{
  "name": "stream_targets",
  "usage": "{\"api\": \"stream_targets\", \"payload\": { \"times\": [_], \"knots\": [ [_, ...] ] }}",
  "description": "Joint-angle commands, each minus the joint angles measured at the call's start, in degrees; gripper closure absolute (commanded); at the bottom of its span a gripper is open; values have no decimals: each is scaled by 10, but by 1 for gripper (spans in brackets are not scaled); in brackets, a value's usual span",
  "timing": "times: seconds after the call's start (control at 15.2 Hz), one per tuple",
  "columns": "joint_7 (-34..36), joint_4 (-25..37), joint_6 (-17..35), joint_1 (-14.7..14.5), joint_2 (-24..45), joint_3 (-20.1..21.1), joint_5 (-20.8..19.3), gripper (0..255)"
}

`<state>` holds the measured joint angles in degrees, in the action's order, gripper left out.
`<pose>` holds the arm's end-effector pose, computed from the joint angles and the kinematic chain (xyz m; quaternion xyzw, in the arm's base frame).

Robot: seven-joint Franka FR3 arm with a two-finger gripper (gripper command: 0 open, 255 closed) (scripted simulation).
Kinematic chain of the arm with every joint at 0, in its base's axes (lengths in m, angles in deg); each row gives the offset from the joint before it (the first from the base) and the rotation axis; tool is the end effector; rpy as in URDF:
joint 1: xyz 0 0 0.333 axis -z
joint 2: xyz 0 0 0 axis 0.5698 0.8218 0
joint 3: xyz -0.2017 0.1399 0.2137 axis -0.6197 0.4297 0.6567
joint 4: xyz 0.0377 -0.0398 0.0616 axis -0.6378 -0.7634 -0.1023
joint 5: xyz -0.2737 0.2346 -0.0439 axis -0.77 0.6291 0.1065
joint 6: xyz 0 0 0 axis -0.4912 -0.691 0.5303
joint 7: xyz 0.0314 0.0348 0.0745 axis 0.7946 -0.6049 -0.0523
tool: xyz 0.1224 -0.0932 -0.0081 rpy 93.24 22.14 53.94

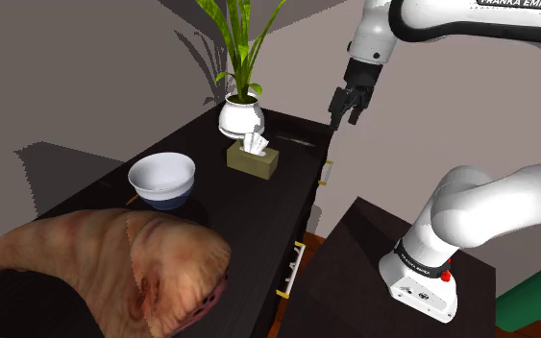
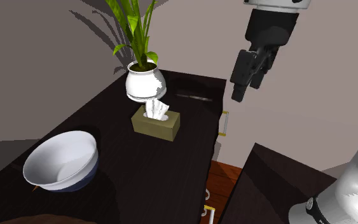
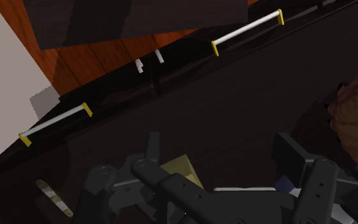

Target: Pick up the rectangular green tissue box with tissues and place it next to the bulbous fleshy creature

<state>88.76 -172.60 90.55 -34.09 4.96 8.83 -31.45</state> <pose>0.2814 0.0202 0.5334 -0.9955 0.0784 -0.0029 0.0524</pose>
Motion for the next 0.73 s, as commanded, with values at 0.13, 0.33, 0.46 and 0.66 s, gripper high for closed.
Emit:
{"api": "stream_targets", "payload": {
  "times": [0.13,0.33,0.46,0.66],
  "knots": [
    [-23,-9,45,-1,26,-15,6,0],
    [-61,-14,111,-5,73,-38,20,0],
    [-87,-12,152,-10,108,-53,33,0],
    [-131,-2,209,-21,165,-76,58,0]
  ]
}}
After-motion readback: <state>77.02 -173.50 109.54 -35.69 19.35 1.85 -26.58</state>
